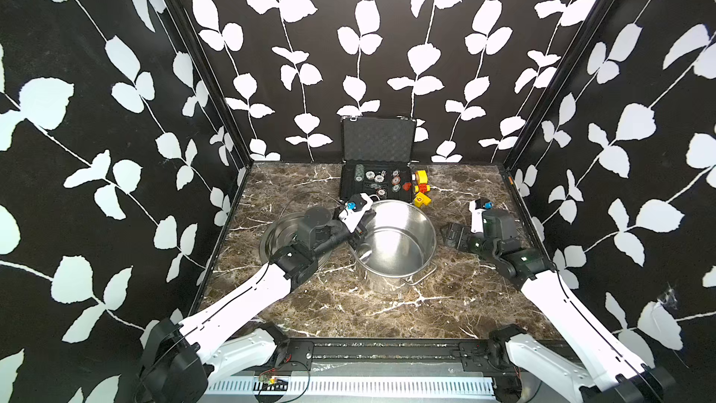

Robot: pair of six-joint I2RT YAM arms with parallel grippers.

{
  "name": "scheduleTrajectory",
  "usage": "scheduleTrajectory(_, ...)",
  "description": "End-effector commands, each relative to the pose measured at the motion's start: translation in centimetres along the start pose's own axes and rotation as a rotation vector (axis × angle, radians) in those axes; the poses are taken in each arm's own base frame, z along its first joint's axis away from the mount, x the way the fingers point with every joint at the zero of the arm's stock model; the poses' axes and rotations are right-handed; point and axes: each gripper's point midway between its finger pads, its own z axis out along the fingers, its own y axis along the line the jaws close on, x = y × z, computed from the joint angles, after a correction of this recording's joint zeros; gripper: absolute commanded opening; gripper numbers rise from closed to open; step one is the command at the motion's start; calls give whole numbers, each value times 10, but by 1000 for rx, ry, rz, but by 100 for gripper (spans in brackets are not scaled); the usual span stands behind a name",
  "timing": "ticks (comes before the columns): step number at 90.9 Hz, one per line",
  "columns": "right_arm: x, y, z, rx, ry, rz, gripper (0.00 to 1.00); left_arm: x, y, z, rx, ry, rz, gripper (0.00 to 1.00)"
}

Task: Stir the soup with a spoon
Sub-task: Stir the soup in the pan with a stick.

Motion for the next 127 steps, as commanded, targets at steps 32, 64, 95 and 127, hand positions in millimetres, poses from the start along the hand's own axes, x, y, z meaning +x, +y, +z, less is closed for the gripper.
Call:
scheduleTrajectory(32, -14, 7, -7, -8, -38, -31, 99, -30, 7, 95, 157, -30, 6, 0)
scheduleTrajectory(64, -12, 5, -8, -4, -41, -19, 99, -45, -82, 140, 453, -48, 69, 0)
scheduleTrajectory(95, -9, 2, -9, 4, -45, -19, 99, -41, -160, 112, 645, -37, 123, 0)
scheduleTrajectory(127, -9, 3, -7, -9, -52, -9, 99, -11, -181, 60, 656, 45, 192, 0)
